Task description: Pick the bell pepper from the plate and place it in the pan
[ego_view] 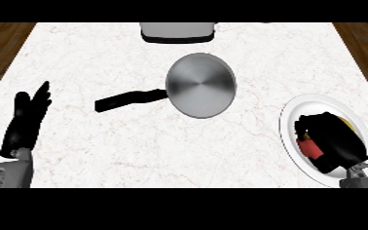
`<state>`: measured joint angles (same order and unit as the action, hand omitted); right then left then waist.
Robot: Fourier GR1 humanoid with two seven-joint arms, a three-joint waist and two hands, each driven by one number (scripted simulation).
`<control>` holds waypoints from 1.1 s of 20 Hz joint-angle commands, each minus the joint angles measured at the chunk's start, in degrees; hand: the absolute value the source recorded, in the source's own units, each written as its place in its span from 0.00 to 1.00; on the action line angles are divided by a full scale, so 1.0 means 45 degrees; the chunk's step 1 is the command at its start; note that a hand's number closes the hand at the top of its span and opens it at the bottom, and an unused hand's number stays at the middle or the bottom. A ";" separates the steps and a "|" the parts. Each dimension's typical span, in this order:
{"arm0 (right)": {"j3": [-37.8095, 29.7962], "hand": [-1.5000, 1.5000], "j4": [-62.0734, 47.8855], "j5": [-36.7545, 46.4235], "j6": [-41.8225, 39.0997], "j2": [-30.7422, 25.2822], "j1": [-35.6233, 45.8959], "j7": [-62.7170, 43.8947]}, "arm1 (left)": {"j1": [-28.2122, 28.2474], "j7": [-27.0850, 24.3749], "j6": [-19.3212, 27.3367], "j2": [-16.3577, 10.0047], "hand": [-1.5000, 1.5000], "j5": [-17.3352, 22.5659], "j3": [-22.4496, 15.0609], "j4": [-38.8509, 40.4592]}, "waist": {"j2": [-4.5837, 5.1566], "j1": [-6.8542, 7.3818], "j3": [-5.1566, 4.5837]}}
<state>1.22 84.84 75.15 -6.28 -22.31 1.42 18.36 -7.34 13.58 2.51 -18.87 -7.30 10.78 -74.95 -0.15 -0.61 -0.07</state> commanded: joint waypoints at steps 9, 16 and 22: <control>-0.1178 1.00 0.4090 0.0215 0.1993 0.4892 -0.3278 -0.9322 | 0.1003 -0.0006 0.0109 -0.0248 0.50 0.0182 0.0551 -0.0344 | -0.0413 -0.0935 -0.0062; 0.3685 1.00 0.8230 0.2473 0.2644 0.4945 -0.3762 -1.3733 | 0.0529 0.0053 0.0047 0.0048 0.50 -0.0036 0.0041 -0.0300 | -0.0138 -0.0356 -0.0044; 0.7583 1.00 0.8163 0.4820 0.1365 0.4954 -0.0992 -1.9121 | 0.0179 0.0079 -0.0510 -0.0253 0.50 0.0271 0.0164 -0.0285 | 0.0015 0.0260 -0.0015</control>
<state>26.38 120.95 91.51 3.15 -0.22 -10.39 -53.51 -5.48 13.23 1.40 -19.72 -6.59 11.77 -75.83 -0.55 -1.01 -0.26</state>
